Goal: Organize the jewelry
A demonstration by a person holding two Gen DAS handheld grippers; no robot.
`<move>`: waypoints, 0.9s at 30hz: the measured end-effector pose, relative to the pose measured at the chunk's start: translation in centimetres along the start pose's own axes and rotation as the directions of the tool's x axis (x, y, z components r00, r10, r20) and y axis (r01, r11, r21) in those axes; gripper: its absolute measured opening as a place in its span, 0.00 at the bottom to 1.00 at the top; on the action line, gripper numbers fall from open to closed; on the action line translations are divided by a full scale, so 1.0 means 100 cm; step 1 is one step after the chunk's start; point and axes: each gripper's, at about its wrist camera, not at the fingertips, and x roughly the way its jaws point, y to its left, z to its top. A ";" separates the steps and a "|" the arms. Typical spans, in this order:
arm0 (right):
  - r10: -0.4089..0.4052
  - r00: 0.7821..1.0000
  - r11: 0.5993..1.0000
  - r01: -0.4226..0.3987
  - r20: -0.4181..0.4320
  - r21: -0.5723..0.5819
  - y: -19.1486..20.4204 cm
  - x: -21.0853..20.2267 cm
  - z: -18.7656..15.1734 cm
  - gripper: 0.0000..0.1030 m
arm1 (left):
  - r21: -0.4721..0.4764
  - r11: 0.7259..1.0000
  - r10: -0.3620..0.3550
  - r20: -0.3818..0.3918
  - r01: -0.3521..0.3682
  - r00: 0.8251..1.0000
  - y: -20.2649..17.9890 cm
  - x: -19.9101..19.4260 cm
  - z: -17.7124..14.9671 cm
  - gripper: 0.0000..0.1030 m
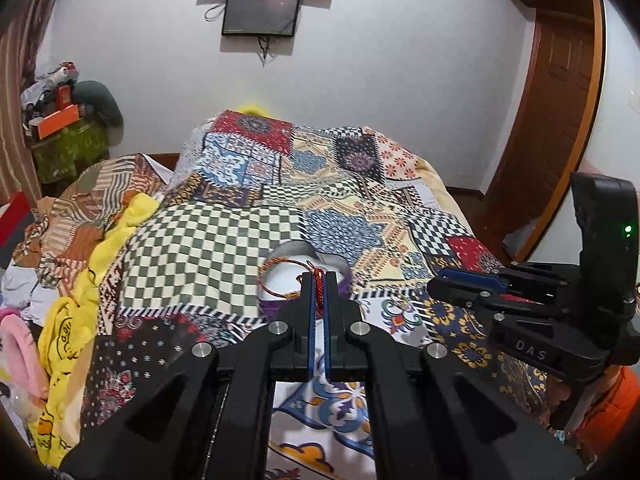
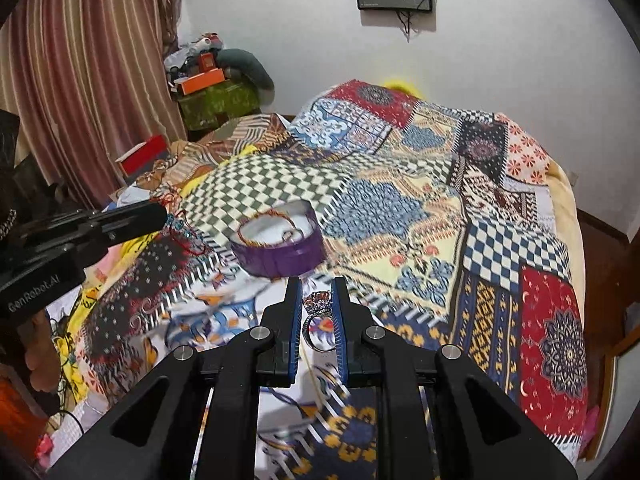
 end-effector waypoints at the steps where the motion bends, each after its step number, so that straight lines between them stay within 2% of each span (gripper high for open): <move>1: 0.002 1.000 1.000 -0.002 0.002 -0.003 0.002 0.000 0.001 0.13 | -0.003 1.000 0.005 0.004 -0.005 1.000 0.003 0.000 0.001 0.01; 14: 0.051 0.999 0.999 -0.051 0.002 -0.006 0.020 0.028 0.024 0.13 | -0.034 0.998 0.044 0.027 -0.043 0.999 0.033 0.011 0.006 0.01; 27: 0.059 0.997 0.998 -0.059 -0.048 0.001 0.013 0.065 0.041 0.13 | -0.023 0.999 0.032 0.008 -0.032 0.999 0.042 0.045 0.016 0.01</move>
